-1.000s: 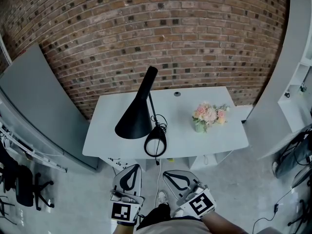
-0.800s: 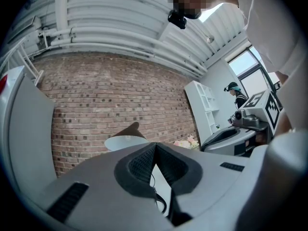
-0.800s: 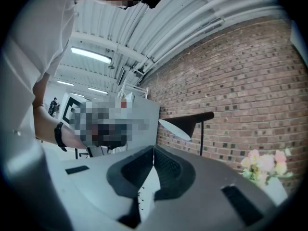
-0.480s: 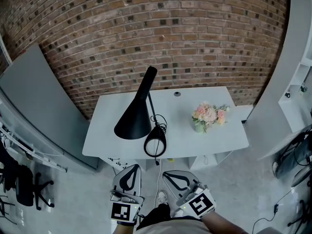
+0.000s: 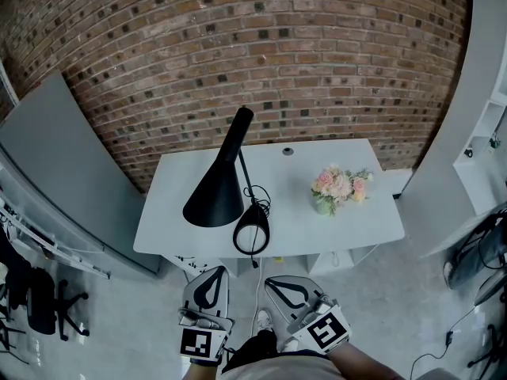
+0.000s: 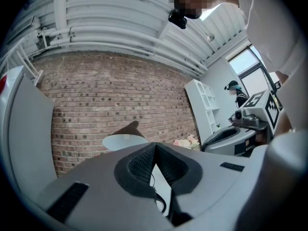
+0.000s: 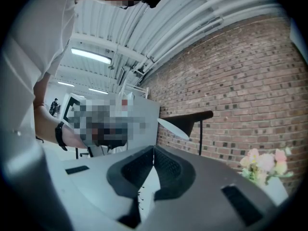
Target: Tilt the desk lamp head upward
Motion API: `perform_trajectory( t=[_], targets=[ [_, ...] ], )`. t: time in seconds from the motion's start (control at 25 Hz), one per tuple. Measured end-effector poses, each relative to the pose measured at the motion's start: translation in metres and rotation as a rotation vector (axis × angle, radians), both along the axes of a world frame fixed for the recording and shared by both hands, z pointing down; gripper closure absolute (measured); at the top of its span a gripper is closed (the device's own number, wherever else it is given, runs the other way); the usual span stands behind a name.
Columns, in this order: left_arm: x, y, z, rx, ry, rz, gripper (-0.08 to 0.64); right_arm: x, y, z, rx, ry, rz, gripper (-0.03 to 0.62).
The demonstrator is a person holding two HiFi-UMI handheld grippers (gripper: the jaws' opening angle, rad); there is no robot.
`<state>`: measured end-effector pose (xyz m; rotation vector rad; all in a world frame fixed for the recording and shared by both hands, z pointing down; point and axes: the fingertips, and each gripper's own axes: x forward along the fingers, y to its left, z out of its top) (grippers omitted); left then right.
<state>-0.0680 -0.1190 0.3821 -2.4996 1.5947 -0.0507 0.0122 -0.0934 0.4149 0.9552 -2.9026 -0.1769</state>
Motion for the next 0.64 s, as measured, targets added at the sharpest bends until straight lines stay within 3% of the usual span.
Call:
perform_trajectory(
  t=[0.28, 0.64],
  targets=[
    [0.0065, 0.0010, -0.0010, -0.024, 0.008, 0.008, 0.554, 0.0040, -0.0012, -0.0029, 0.008, -0.002, 0.001, 0.574],
    [0.0059, 0.0028, -0.0029, 0.006, 0.000, 0.008, 0.554, 0.0058, 0.0006, -0.0024, 0.003, -0.005, 0.009, 0.574]
  ],
)
